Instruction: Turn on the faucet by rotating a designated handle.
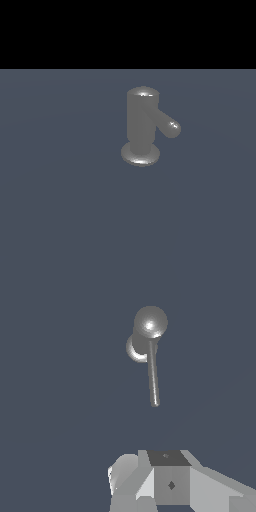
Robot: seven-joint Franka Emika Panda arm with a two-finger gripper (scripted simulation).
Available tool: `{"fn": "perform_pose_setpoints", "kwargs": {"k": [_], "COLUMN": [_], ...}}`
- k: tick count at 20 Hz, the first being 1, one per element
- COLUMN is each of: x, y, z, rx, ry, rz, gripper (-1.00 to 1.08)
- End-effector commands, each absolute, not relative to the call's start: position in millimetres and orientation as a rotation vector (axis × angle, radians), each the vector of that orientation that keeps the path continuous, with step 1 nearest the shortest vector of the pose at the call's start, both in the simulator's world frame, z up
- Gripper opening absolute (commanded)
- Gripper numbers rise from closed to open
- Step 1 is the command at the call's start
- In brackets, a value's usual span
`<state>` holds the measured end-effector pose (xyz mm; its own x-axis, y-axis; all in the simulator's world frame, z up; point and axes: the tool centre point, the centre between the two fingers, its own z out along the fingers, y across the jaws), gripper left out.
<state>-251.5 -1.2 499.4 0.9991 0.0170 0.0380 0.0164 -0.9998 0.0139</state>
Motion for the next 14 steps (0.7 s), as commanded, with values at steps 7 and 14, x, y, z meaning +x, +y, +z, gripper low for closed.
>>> {"fn": "perform_pose_setpoints", "kwargs": {"k": [7,14], "x": [-251,-250], "y": [-1,-2], "z": [491,460], "rx": [3.128,3.129], "ry": [0.029,0.037], "rz": [0.058,0.051], "gripper": [-1.00,-1.00]}}
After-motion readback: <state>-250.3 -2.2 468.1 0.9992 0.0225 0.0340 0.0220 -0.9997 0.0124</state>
